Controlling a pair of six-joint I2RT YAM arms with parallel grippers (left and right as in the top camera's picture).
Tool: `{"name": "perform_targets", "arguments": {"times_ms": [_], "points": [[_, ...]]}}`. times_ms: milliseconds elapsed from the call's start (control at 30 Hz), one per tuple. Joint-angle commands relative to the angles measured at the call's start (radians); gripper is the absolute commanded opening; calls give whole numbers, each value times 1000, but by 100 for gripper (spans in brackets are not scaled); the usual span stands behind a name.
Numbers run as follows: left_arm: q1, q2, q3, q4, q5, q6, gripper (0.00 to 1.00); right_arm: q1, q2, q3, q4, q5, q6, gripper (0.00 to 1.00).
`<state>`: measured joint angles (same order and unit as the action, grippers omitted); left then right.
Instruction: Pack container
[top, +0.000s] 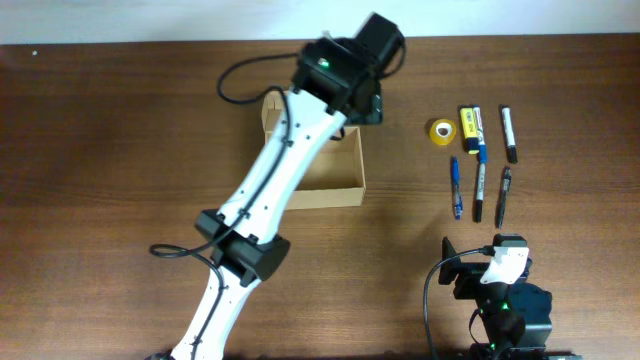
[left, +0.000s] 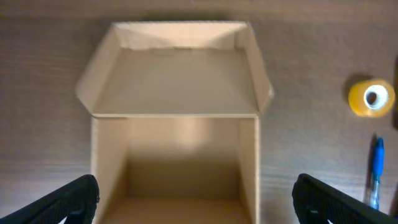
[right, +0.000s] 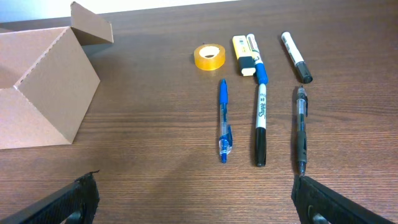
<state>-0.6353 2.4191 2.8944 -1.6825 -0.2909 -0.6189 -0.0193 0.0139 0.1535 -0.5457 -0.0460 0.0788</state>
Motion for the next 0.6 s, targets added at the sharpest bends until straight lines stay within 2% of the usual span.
{"name": "perform_targets", "arguments": {"times_ms": [0,300,400,567], "points": [[84,-77,23,-5,-41,55,100,-7,-8,-6,0,-5,7,99],[362,-250,23,-5,-29,150,100,-7,-8,-6,3,4,6,99],[470,-271,23,-5,5,186,100,-7,-8,-5,8,-11,6,99],[563,-271,-6,-5,10,214,100,-7,25,74,7,-19,4,99]]}}
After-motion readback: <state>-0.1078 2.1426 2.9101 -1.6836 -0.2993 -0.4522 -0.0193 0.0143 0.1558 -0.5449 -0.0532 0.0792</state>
